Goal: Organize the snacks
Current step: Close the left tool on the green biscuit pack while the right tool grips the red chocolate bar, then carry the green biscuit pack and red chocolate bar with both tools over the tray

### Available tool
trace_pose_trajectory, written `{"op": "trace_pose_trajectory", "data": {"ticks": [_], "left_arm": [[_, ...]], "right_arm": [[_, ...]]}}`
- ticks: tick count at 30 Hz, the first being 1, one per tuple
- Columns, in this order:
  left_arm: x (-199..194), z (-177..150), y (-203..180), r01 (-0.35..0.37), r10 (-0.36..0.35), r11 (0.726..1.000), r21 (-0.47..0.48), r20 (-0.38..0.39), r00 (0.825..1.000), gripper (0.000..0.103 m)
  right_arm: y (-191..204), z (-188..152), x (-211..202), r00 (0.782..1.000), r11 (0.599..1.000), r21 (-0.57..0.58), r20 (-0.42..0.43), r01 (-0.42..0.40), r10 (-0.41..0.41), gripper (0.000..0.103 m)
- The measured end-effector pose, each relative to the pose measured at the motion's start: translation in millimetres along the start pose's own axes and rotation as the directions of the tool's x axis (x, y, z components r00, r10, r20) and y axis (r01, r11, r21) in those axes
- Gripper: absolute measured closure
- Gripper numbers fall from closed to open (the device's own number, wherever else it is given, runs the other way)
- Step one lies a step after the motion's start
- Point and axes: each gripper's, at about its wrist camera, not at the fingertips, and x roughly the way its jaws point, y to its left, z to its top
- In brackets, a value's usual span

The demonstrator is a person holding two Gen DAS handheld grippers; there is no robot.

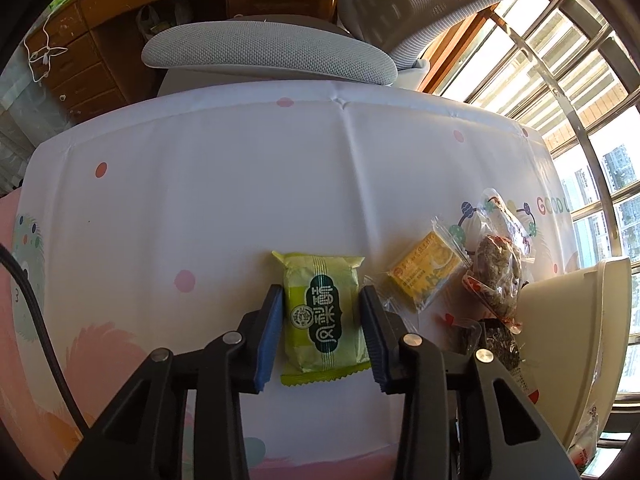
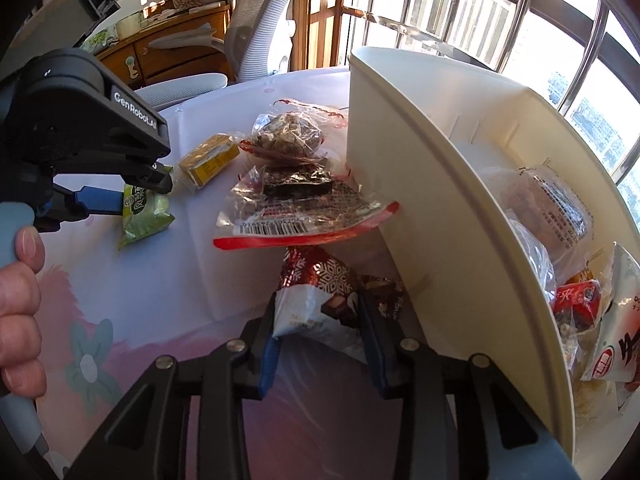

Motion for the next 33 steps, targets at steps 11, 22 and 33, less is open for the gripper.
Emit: {"op": "trace_pose_trajectory", "data": {"ticks": [11,22,33], "left_arm": [[-15.1,-19.9,22.6,-0.019,0.018,1.0,-0.01,-0.029,0.999,0.068],[-68.8,-55.7,63.0,-0.041,0.041,0.999,0.002,-0.029,0.999,0.068],[-149.1,-120.9,90.9,-0.021,0.02,0.998,0.062,0.013,1.0,0.068]], "right_arm": [[-5.9,6.4,-1.3,0.999,0.999,-0.016,-0.037,-0.03,0.029,0.073],[2.3,-10.5,-22.2,0.982,0.987,-0.05,-0.12,-0.151,0.145,0.074],[14.9,-48.8,-82.8,0.956,0.963,-0.061,-0.153,-0.262,0.251,0.087]]}}
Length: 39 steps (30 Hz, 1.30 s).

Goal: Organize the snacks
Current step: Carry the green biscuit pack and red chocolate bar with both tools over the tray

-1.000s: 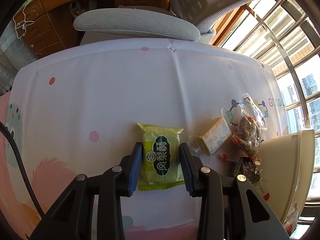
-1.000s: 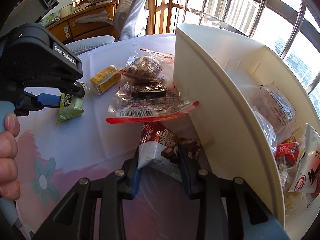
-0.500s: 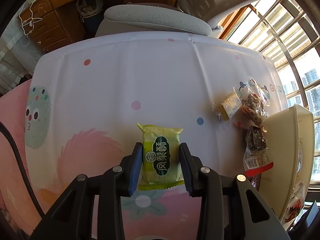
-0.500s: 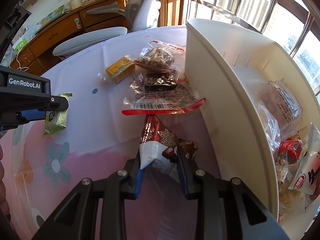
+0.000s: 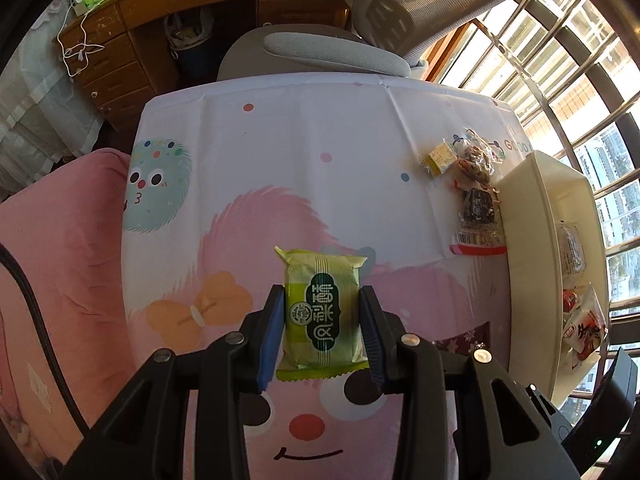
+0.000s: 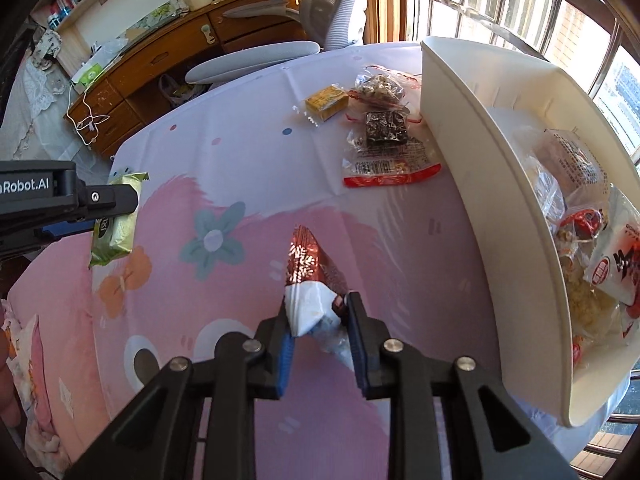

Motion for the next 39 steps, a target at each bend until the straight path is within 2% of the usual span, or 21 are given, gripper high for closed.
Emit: {"op": "trace_pose_trajectory", "data": {"ticks": [5,11,19,28,39], "left_arm": [[-26.1,-37.1,2.7,0.017,-0.017,0.999,0.037,0.006,1.0,0.068],[-50.0,-81.4,-3.8,0.046,-0.047,0.997,0.069,0.009,0.999,0.068],[-77.6,-124.6,-33.0,0.104,-0.108,0.986,0.131,0.02,0.994,0.068],[-104.6,-142.4,-84.0,0.137,-0.154,0.968,0.208,0.069,0.986,0.068],[-109.2,-145.7,-169.2,0.184,-0.211,0.961,0.208,0.118,0.97,0.068]], "right_arm": [[1.8,-21.8,-25.0,1.0,1.0,0.001,0.012,-0.017,0.017,0.088],[-5.9,-44.0,-62.6,0.997,1.0,0.008,0.074,-0.024,0.023,0.089],[-37.7,-64.7,-112.6,0.978,0.992,0.065,0.186,-0.11,0.096,0.089],[-85.2,-70.8,-144.1,0.946,0.975,0.078,0.269,-0.207,0.179,0.089],[-154.1,-61.5,-158.0,0.935,0.962,-0.016,0.235,-0.271,0.267,0.089]]}}
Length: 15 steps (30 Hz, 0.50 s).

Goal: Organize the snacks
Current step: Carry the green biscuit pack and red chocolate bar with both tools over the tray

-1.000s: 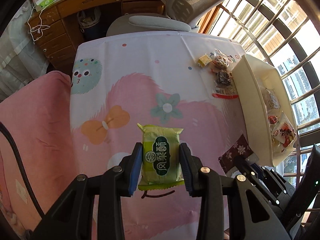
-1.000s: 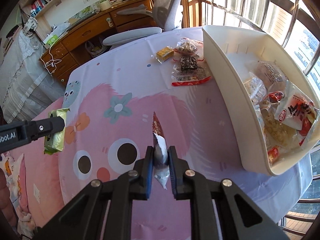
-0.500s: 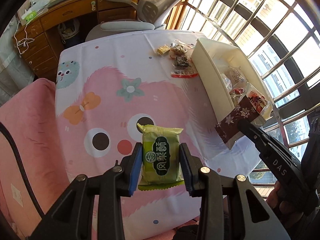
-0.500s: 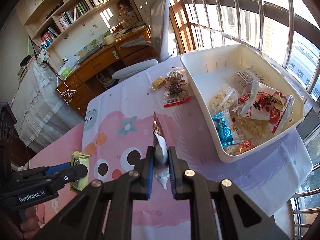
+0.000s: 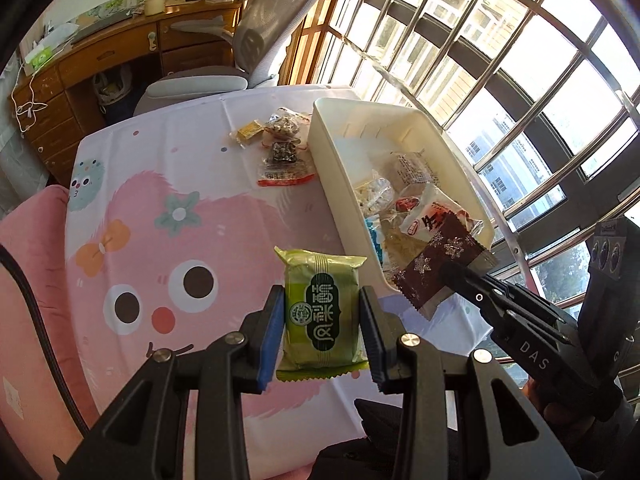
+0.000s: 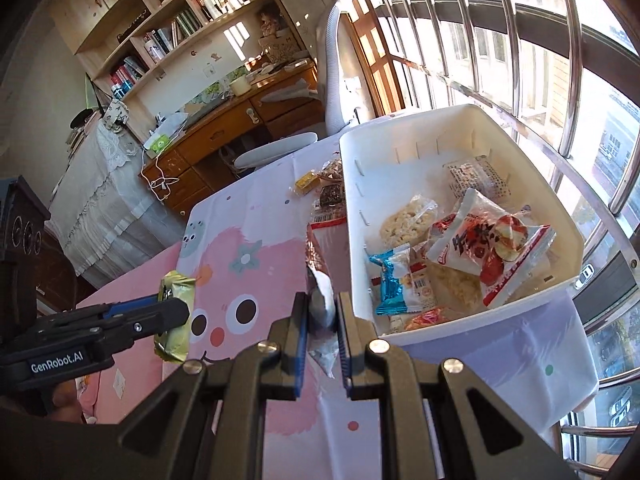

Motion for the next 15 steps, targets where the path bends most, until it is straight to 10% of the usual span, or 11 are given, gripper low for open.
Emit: {"op": "trace_pose_trajectory", "data": {"ticks": [15], "left_arm": [[52.4,31.5,-82.0,0.022,-0.022,0.999,-0.024,0.015,1.0,0.068]], "right_arm": [[-76.1,44.8,1.3,0.994,0.991,-0.119,-0.095,-0.058,0.047,0.089]]}}
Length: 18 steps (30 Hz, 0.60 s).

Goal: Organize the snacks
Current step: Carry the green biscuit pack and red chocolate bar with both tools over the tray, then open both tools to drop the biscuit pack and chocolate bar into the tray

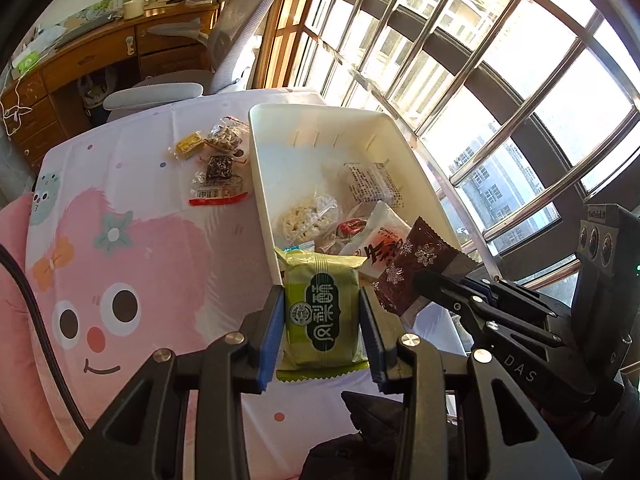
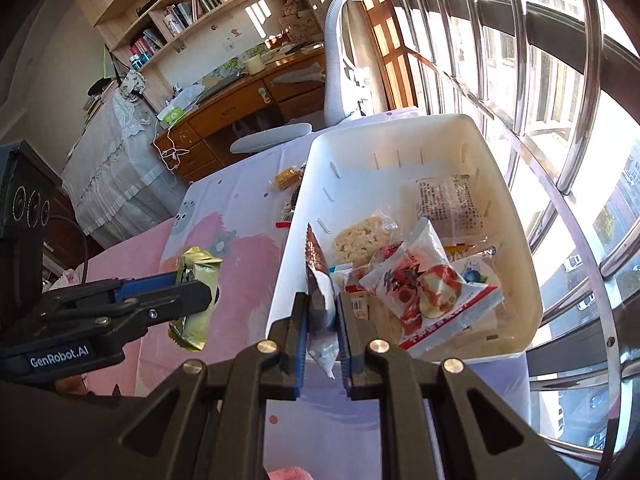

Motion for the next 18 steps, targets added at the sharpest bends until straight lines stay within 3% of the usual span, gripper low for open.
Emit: {"op": "trace_pose_trajectory", "data": {"ticks": [10,12,14,18], "left_arm": [[23.8,16.4,-25.7,-0.011,0.011,1.0,-0.024,0.01,1.0,0.067],[26.8,17.6,-25.8,-0.018,0.018,0.999,-0.032,0.005,1.0,0.06],[29.4,18.5,-26.0,-0.03,0.03,0.999,-0.041,-0.001,1.0,0.049],[30.4,18.8,-22.1,-0.047,0.047,0.997,-0.063,-0.008,0.999,0.042]], "right_arm": [[-27.2,17.8,2.3,0.999,0.998,-0.064,-0.038,0.006,-0.008,0.088],[-34.7,19.4,5.4,0.998,0.999,-0.05,-0.053,0.021,-0.023,0.085],[-43.2,20.7,8.4,0.997,0.999,-0.027,-0.067,0.035,-0.036,0.076],[-52.3,22.6,9.5,0.997,0.999,0.004,-0.066,0.039,-0.039,0.069]]}}
